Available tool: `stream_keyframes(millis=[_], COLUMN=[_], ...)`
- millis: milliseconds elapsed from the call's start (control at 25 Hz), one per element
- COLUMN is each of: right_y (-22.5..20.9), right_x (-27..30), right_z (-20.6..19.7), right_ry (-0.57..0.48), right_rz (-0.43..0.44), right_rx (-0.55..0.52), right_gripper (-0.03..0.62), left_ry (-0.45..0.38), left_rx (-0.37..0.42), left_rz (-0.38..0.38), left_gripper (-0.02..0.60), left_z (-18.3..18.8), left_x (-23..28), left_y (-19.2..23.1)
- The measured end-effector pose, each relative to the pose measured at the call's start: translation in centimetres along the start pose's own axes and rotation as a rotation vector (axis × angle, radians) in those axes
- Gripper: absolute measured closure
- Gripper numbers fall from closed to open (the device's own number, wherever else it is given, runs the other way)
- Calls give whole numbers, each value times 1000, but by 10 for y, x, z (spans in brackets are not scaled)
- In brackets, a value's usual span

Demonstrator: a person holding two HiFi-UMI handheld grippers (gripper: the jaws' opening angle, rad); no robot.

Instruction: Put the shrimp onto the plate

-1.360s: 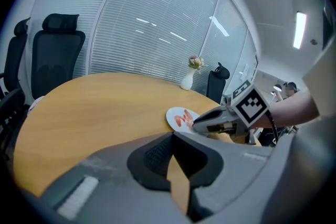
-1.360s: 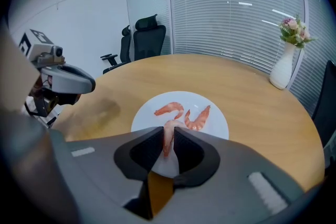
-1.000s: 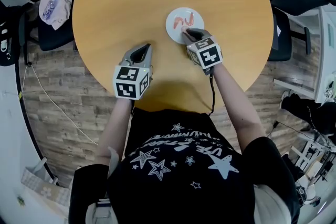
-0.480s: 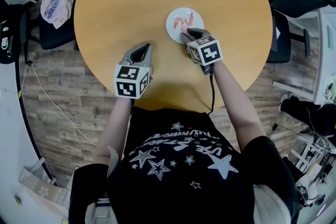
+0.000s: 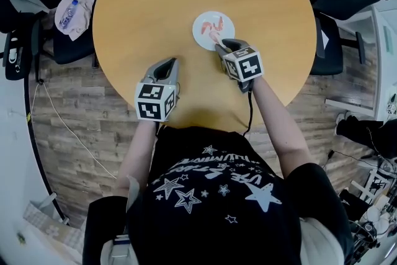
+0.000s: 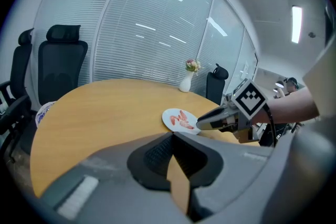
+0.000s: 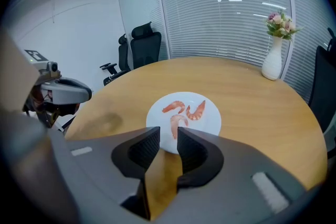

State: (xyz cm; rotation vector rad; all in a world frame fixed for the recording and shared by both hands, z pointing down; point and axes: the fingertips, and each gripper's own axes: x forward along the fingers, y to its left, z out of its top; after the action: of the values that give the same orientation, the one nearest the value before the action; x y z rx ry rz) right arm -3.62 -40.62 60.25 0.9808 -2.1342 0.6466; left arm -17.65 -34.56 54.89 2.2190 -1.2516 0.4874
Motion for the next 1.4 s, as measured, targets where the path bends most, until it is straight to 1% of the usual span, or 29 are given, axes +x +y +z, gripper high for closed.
stream_keyframes(millis=[200, 440, 720, 920, 1160, 1400], right_y=[3, 11, 26, 35, 45, 67], right_x=[-22, -56, -103, -134, -168, -197], right_z=[-13, -34, -48, -61, -85, -113], right_ry=[-25, -55, -114, -143, -169, -197], right_rz=[-7, -7, 4, 5, 11, 34], right_rx=[27, 41, 31, 25, 13, 26], right_gripper=[488, 491, 496, 499, 505, 514], left_ry=[-13, -17, -42, -48, -66, -65], left_rx=[14, 34, 34, 36, 50, 52], left_rz=[1, -2, 8, 6, 13, 14], left_gripper=[580, 580, 580, 580, 580, 580], left_z=[-1, -8, -18, -30, -44, -70], left_x=[-13, -28, -51, -68, -89, -113], left_y=[-15, -47, -85, -112, -148, -178])
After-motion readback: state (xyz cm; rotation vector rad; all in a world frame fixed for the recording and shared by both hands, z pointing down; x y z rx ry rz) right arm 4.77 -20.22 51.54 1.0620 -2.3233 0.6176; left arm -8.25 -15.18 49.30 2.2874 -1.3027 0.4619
